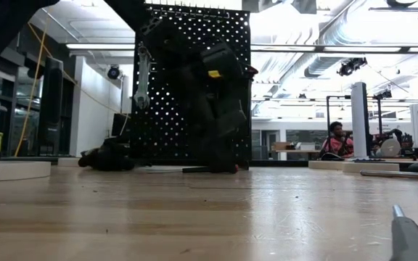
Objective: Hang tools onto peg board
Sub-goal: Put the black nut driver into the black bin on the peg board
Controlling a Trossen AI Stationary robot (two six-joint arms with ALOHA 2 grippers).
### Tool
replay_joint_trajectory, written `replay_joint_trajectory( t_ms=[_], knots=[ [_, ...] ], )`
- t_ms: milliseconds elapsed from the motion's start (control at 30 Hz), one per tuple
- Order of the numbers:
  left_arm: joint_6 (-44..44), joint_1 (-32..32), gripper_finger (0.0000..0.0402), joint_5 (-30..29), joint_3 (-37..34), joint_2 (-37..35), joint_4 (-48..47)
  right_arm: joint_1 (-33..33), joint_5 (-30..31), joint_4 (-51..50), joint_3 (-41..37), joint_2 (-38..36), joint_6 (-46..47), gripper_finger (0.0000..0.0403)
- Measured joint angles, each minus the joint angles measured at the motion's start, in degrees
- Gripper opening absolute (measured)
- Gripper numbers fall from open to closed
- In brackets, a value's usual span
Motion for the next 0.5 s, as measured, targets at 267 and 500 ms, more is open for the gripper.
replay_joint_trajectory(
  t_ms=[267, 500],
  knots=[
    [3.09, -4.55, 0.003, 6.16, 0.22, 0.1, -5.64, 0.0, -0.76, -0.05, 0.0, 0.0, -0.5, 0.0245],
    [1.72, -11.88, 0.003, 7.44, -0.26, -1.73, -7.79, 0.0, -0.89, -0.68, 0.0, 0.0, -1.53, 0.0245]
  ],
)
